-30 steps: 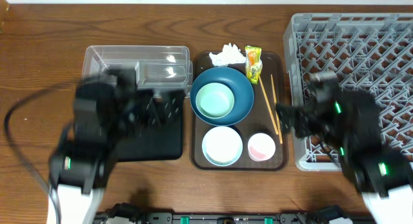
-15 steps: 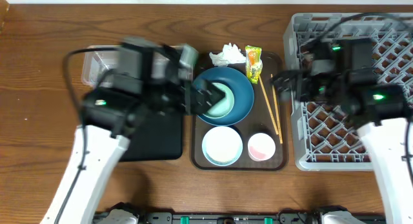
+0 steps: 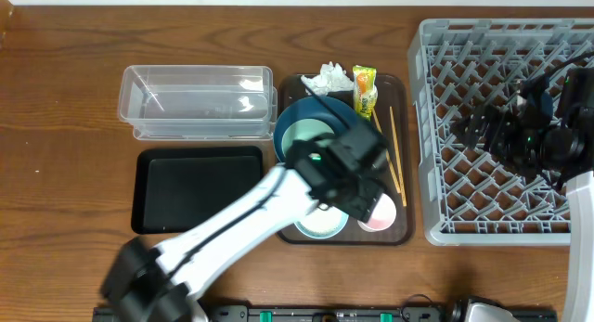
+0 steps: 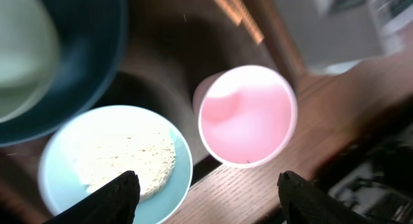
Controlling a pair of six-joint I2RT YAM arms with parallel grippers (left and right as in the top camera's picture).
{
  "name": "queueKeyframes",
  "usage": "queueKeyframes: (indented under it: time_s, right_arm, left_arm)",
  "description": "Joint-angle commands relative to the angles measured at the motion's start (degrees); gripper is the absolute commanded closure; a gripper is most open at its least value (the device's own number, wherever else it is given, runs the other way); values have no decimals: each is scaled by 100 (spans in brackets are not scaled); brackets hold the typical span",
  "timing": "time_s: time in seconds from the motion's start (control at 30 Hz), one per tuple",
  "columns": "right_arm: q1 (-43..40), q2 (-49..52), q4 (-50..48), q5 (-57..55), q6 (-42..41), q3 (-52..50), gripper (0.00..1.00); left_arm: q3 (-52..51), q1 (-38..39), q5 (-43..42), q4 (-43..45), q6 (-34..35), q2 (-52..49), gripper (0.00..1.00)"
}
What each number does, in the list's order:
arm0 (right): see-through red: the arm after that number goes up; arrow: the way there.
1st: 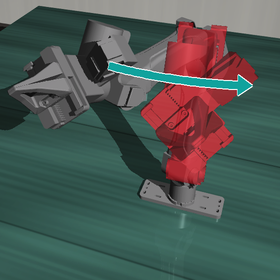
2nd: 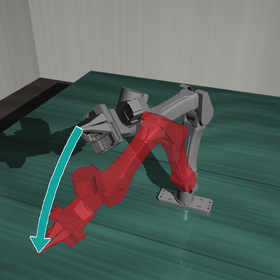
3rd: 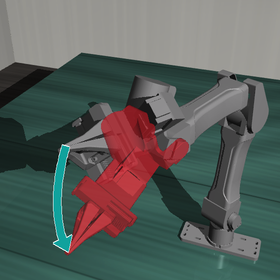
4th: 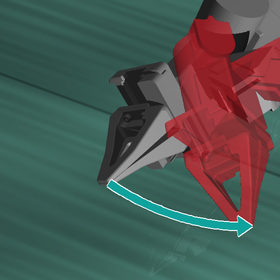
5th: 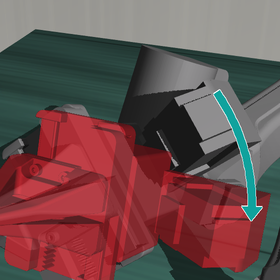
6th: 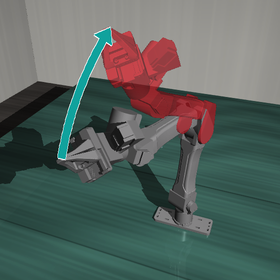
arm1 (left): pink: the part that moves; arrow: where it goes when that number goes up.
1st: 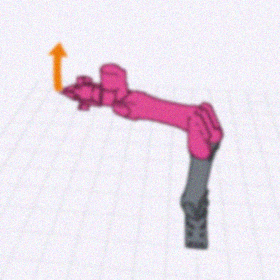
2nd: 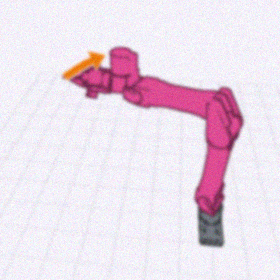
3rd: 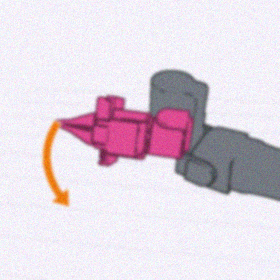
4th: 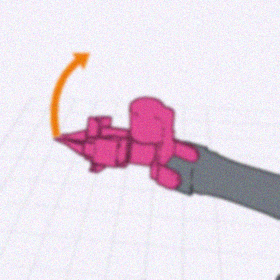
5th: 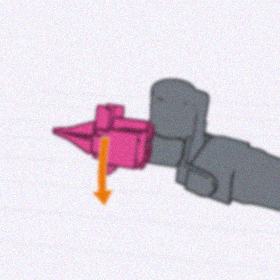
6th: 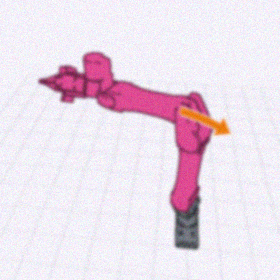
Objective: Sort waste into correct bins and load items into the dishwasher rack
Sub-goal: 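Raise the left gripper and move it over the pink cup, then lower the left gripper and grasp the pink cup rim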
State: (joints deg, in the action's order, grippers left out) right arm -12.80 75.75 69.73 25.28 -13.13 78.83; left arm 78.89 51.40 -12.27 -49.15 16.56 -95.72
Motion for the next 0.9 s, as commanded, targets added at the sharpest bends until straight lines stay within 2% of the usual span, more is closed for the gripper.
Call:
queueKeyframes:
  time_s: [0.0, 0.1, 0.2, 0.27, 0.3, 0.43, 0.5, 0.57, 0.6, 0.63, 0.67, 0.87]
  right_arm:
    - [-26, -90, 50, 20, 295, 105, 1]
    - [-26, -90, 39, 24, 291, 105, 1]
    - [-24, -90, 39, 26, 291, 105, 1]
    - [-24, -90, 44, 28, 291, 105, 1]
    - [-24, -90, 55, 28, 293, 105, 1]
    - [-24, -90, 105, 28, 293, 105, 1]
    - [-24, -90, 125, 26, 293, 105, 1]
    - [-24, -90, 122, 26, 295, 105, 1]
    - [-24, -90, 120, 26, 295, 105, 1]
    - [-24, -90, 118, 26, 295, 105, 1]
    - [-24, -90, 116, 24, 293, 105, 1]
    - [-24, -90, 96, 24, 293, 105, 1]
  left_arm:
    - [74, 190, 225, 81, 28, -317, 30]
    - [74, 356, 229, 216, 24, -625, 34]
    - [74, 431, 247, 304, 26, -855, 50]
    - [74, 424, 249, 343, 24, -887, 67]
    - [74, 411, 251, 382, 26, -879, 73]
    - [76, 247, 249, 527, 24, -772, 81]
    - [74, 114, 245, 468, 26, -767, 89]
    - [74, 17, 197, 409, 24, -767, 88]
    - [74, -9, 151, 398, 24, -767, 73]
    - [74, -24, 74, 402, 26, -767, 64]
    - [74, -22, 26, 409, 24, -767, 60]
    - [72, 168, -74, 505, 24, -782, 57]
